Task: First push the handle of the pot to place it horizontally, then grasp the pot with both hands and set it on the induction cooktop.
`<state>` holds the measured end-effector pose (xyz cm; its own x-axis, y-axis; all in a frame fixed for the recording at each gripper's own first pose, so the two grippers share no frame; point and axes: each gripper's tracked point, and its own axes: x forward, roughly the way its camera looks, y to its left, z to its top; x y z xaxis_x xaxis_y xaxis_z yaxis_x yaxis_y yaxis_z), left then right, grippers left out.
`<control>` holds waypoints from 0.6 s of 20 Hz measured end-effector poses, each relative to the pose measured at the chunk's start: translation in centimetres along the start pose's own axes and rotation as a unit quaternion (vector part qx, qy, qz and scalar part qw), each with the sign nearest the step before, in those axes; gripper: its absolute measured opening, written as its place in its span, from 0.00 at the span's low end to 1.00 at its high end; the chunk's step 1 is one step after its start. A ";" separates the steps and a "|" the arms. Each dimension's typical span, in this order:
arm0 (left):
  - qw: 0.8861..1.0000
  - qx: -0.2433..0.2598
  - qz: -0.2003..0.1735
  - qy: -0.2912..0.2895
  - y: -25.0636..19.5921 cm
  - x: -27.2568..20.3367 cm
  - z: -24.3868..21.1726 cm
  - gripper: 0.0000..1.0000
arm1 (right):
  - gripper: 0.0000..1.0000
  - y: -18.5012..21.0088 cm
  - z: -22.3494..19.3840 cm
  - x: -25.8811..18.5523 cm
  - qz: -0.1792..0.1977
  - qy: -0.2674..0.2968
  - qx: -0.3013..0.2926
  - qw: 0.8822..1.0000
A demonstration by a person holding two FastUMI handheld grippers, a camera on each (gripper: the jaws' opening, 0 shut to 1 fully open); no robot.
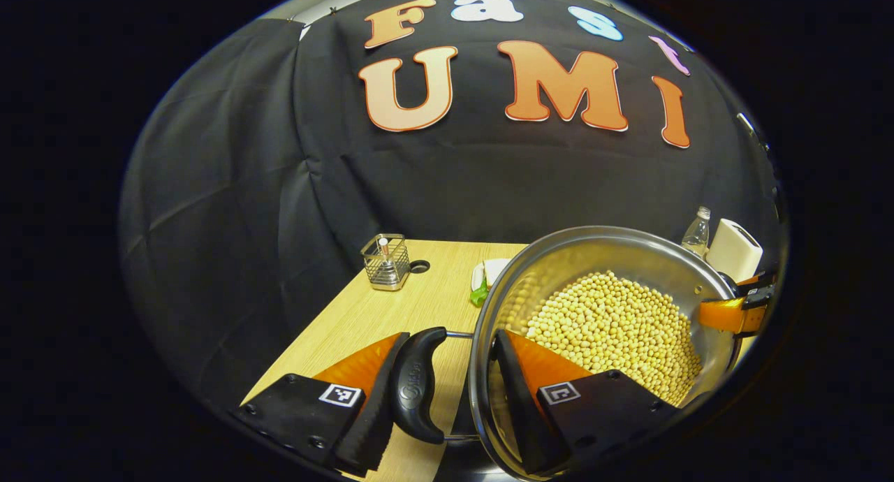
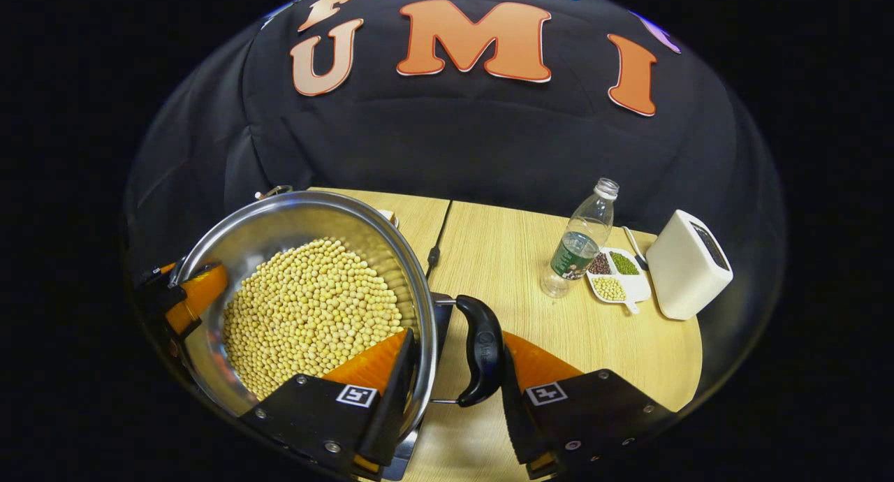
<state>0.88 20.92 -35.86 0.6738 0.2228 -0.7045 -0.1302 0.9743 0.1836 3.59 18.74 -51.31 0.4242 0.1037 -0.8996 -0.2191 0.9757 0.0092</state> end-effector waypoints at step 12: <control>0.999 -0.010 -0.017 0.027 0.3 3.8 -3.0 0.78 | 0.63 2.7 -1.3 1.8 -0.011 0.027 0.002 1.000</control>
<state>1.19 22.19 -40.52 0.6381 0.1907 -0.7459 -0.1234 0.9817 0.1454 2.67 21.32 -53.49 0.3812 0.0724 -0.9217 -0.2077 0.9781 -0.0090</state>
